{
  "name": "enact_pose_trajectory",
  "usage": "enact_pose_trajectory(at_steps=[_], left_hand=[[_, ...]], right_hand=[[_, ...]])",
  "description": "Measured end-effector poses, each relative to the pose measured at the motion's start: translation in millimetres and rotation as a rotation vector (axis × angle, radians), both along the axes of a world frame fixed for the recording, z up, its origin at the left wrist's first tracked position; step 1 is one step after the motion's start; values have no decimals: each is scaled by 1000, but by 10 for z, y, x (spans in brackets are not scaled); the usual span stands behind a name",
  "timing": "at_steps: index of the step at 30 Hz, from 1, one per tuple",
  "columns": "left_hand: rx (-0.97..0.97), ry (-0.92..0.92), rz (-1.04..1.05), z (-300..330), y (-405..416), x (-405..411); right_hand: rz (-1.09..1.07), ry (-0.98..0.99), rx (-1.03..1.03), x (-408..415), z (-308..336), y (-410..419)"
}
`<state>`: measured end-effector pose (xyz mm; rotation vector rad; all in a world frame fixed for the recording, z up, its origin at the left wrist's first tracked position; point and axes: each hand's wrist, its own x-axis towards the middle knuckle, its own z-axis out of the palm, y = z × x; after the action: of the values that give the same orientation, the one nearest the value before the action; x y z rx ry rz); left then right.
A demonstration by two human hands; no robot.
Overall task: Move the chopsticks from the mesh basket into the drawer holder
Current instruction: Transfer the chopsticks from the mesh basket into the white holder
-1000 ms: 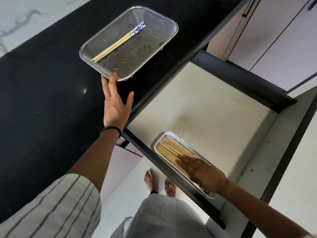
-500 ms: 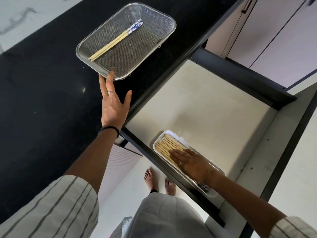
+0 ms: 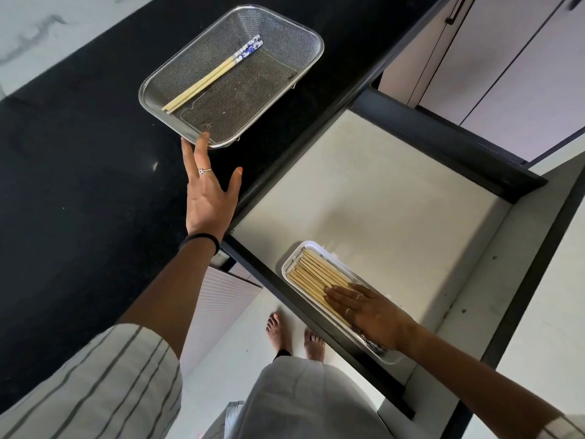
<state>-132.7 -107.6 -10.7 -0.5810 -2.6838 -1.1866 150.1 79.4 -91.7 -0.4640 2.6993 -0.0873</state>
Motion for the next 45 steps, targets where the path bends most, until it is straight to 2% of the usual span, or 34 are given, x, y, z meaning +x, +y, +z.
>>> enact_pose_trajectory(at_steps=[5, 9, 12, 18, 24, 28, 30, 32, 45], left_hand=[[3, -3, -1, 3, 5, -2], [3, -9, -6, 33, 8, 19], [-3, -20, 4, 48, 10, 27], [-5, -17, 2, 54, 11, 23], [-7, -23, 1, 58, 8, 26], [-17, -31, -16, 77, 8, 39], [-19, -9, -37, 68, 1, 45], [-19, -19, -38, 56, -10, 43], [-9, -69, -34, 56, -7, 11]], right_hand=[[-172, -59, -169, -22, -126, -37], [-218, -140, -225, -7, -169, -78], [-296, -153, -254, 29, -198, -82], [-585, -127, -333, 202, -242, -79], [-678, -171, -468, 232, -163, -152], [-773, -161, -464, 175, -114, -185], [-828, -180, -394, 123, -113, -229], [-838, -187, -322, 81, -119, -253], [-642, -237, -288, 59, -66, -237]])
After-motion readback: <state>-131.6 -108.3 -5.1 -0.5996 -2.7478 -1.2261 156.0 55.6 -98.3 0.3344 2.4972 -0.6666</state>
